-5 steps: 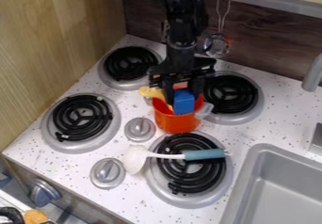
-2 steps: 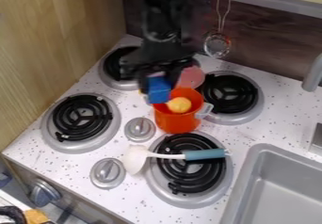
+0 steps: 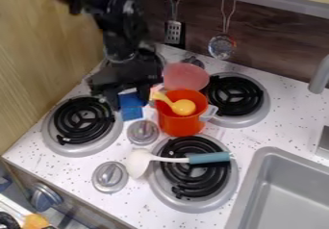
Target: Take the blue cube out of the red pot and put it between the two bottom burners
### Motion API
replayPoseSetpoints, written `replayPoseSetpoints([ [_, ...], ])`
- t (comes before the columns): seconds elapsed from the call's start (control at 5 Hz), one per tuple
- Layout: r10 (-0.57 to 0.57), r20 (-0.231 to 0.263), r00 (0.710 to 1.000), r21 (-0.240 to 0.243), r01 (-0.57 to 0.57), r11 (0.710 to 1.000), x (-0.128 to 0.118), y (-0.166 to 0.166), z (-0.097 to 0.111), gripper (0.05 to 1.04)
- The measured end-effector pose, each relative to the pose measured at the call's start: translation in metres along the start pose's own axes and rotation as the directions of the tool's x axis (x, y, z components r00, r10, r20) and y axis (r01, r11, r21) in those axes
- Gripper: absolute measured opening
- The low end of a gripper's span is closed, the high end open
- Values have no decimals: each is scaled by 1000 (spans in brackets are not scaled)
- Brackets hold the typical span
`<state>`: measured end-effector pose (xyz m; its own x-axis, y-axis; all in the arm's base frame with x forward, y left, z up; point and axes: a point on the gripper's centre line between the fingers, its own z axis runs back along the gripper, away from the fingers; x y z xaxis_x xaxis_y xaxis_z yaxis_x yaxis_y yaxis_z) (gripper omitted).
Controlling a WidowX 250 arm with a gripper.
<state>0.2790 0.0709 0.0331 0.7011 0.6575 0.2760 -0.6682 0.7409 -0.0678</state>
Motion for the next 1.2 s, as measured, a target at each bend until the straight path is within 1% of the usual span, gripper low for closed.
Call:
replayPoseSetpoints([
  [0.2,43,11,999,-64,-42,997,-6,16,-20,595],
  [0.4,33,-11,999,-90,-34,995,-10,16,-39,595],
  [0.6,29,-19,999,-84,-30,996,-11,20,-48,595],
  [0.8,34,-31,999,-73,-36,997,-13,21,-55,661],
  [1.0,23,-52,998,-54,-26,998,-13,23,-56,954],
  [1.2,3,-69,998,-16,-4,1000,-11,25,-54,1008],
])
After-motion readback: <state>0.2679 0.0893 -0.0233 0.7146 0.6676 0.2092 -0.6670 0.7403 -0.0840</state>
